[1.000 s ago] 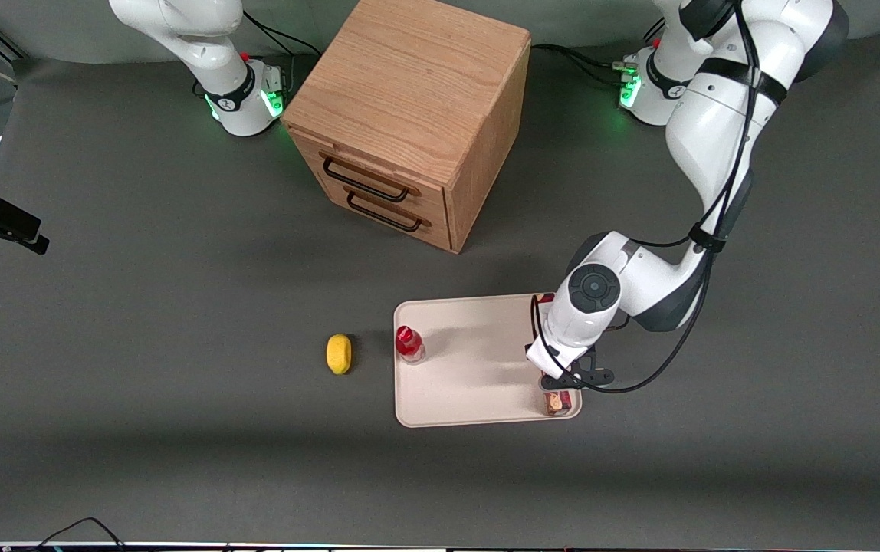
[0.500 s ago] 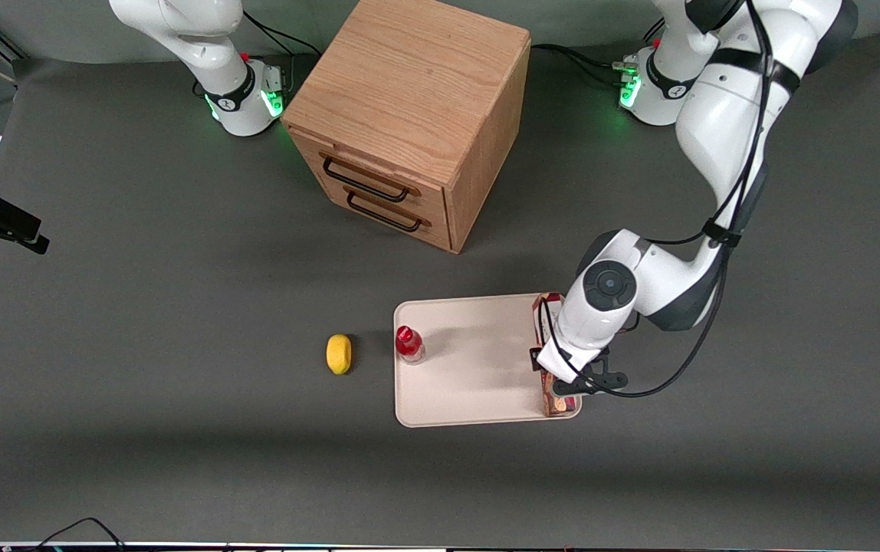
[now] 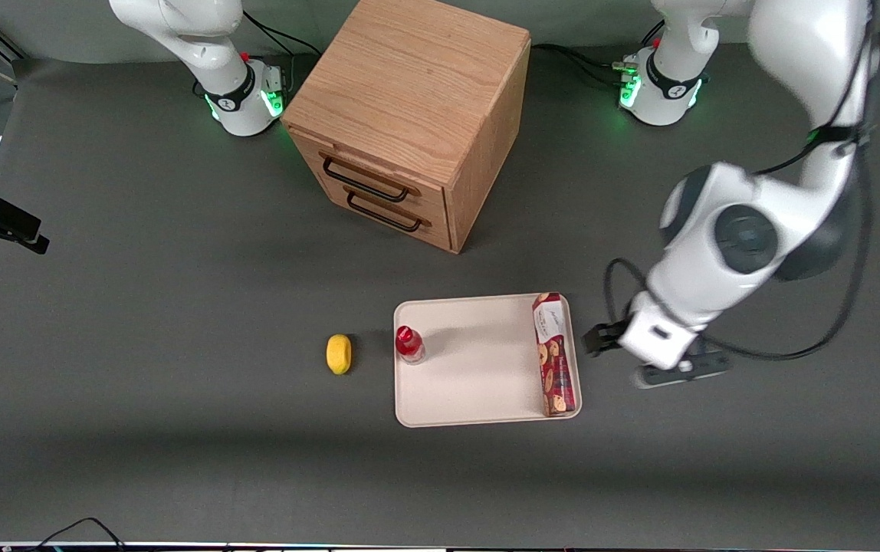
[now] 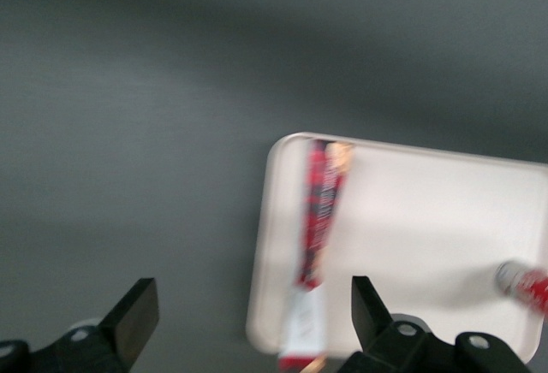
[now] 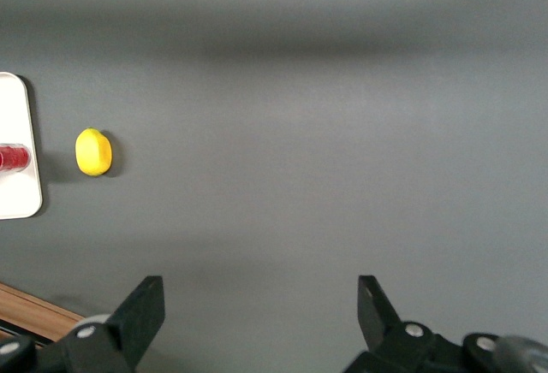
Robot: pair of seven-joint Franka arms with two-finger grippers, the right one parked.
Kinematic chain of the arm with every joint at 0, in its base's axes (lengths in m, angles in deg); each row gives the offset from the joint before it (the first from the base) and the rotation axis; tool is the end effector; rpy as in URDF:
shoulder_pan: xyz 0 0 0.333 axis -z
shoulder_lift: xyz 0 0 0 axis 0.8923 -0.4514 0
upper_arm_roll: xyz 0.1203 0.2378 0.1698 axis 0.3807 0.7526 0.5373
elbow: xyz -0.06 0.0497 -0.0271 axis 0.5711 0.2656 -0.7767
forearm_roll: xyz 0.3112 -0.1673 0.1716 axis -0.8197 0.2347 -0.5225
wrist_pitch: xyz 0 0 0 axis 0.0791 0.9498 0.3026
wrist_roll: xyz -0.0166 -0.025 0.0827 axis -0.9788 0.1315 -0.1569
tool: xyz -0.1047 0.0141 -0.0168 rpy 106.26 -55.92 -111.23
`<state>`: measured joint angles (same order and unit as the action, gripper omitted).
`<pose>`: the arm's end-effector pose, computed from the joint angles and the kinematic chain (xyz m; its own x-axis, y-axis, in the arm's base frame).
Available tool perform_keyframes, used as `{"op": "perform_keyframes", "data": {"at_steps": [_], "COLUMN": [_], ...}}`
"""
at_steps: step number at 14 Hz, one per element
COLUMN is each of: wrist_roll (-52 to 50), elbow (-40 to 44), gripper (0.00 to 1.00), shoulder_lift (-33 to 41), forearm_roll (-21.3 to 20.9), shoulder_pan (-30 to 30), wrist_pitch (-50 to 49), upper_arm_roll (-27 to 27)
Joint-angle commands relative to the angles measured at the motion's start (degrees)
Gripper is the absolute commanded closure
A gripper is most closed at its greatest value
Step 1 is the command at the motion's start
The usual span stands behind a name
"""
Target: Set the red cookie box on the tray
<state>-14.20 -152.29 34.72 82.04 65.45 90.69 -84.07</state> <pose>0.6547 -0.1940 0.4513 0.9819 0.1768 0.0680 0.1709 -0.9816 0.0853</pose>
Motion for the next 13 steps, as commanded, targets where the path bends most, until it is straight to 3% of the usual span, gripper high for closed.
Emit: {"op": "perform_keyframes", "data": {"at_steps": [1, 6, 13], "wrist_roll": [11.92, 24.15, 28.22], "elbow": [-1.19, -4.43, -9.71], "gripper": [0.00, 0.00, 0.00], "shoulder_lift": [7.81, 20.73, 31.12], "forearm_roll": [3.41, 2.71, 2.62], "shoulder_pan": [-3.93, -5.97, -7.11], "wrist_pitch": [-7.91, -21.28, -25.77], "upper_arm_roll": [4.26, 9.89, 12.53]}}
